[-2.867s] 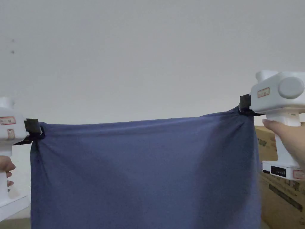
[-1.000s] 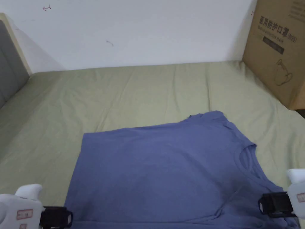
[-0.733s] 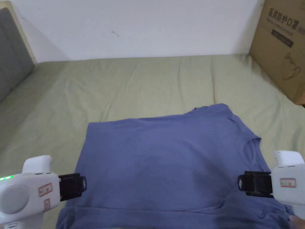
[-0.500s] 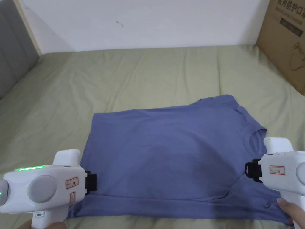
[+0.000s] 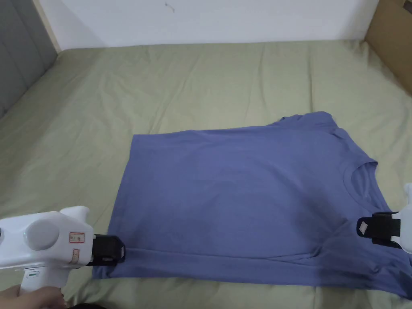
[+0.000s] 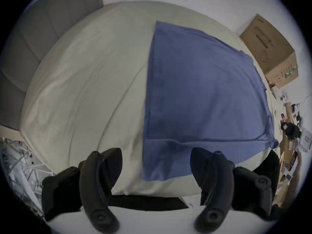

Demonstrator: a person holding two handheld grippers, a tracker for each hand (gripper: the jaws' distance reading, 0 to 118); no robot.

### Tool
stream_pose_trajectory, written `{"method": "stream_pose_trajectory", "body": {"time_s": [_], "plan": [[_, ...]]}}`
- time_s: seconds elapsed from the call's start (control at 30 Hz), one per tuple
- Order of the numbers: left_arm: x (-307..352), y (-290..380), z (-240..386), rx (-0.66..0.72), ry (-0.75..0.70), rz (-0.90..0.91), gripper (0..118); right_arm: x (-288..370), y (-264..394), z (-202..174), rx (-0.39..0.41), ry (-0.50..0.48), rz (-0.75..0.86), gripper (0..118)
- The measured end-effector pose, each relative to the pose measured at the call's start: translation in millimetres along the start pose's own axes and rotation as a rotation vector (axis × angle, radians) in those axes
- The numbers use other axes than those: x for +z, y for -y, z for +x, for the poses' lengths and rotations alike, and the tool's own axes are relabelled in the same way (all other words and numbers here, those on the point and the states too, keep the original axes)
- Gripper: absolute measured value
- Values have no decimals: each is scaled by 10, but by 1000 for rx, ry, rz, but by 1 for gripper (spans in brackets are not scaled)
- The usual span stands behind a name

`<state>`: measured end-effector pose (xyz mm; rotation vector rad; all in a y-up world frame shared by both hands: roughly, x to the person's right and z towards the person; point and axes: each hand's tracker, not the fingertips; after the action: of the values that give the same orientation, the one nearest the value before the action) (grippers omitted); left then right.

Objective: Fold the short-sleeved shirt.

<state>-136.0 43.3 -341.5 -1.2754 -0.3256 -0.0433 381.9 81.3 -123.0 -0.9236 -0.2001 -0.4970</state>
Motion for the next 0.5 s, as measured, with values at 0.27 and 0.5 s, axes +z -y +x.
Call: {"method": "stream_pose_trajectory", "body": {"time_s": [0.27,0.5], "plan": [[61,86,176,-140,28,35,3,16,32,196,-71,15,-29,0],[153,121,149,-54,63,23,3,117,-64,439,-65,69,-110,91]]}}
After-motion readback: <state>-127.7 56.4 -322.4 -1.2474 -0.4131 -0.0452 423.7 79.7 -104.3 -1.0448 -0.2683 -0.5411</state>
